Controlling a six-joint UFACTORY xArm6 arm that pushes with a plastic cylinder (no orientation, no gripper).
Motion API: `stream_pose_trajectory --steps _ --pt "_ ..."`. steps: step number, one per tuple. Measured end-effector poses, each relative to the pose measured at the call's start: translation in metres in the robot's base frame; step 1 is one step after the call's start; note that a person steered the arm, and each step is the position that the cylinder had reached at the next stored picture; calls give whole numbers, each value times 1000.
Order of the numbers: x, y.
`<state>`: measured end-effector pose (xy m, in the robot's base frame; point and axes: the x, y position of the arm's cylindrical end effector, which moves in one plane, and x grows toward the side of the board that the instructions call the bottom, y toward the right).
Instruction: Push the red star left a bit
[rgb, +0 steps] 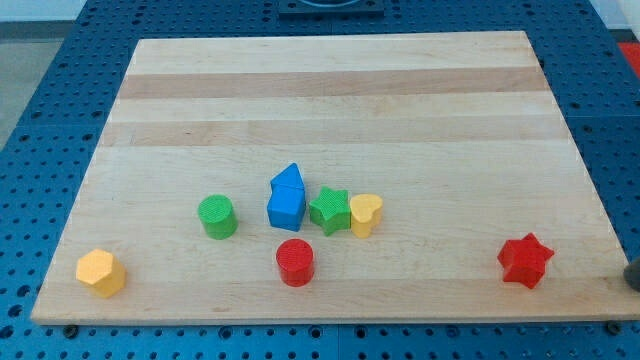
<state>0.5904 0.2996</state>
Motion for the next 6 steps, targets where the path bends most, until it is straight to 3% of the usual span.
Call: stream_pose_trajectory --steps 1,3,5,6 --pt "-21 -14" --pt "-21 -25" --pt "-21 -99" --pt "-21 -108"
